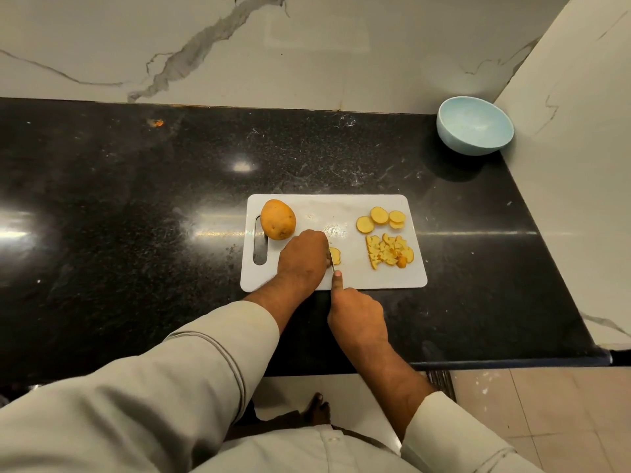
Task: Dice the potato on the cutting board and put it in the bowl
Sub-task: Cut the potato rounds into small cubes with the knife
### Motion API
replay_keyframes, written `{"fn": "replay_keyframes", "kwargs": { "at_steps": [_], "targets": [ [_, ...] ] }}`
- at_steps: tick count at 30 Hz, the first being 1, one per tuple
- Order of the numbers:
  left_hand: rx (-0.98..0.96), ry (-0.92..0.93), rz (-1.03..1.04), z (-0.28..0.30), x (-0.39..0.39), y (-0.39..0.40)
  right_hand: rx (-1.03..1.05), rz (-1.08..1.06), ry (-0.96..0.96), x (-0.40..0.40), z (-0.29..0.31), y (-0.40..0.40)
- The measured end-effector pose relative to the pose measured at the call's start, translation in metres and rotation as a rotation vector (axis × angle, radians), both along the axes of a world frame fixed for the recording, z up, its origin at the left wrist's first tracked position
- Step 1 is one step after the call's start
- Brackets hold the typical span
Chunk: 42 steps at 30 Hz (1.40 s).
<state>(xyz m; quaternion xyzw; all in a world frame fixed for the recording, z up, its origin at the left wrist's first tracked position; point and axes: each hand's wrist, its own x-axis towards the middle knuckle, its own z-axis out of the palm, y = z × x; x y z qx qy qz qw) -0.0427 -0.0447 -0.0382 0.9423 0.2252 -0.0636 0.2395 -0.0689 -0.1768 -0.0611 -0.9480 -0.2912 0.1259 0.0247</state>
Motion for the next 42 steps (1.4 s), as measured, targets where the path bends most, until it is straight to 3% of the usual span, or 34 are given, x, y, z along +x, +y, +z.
{"fn": "replay_keyframes", "kwargs": {
  "at_steps": [8, 14, 33, 42],
  "targets": [
    [-0.194, -0.091, 0.123, -0.013, -0.010, 0.006, -0.041, -0.007, 0.075, -0.008, 0.006, -0.020],
    [-0.267, -0.124, 0.189, -0.013, -0.016, 0.006, 0.037, -0.055, -0.007, 0.002, 0.013, -0.007],
    [-0.115, -0.046, 0.129, -0.001, -0.009, 0.001, -0.007, -0.010, 0.041, 0.018, 0.000, 0.022],
    [-0.162, -0.076, 0.143, -0.007, -0.010, 0.003, -0.039, 0.025, 0.041, -0.010, 0.001, -0.006]
  ]
}}
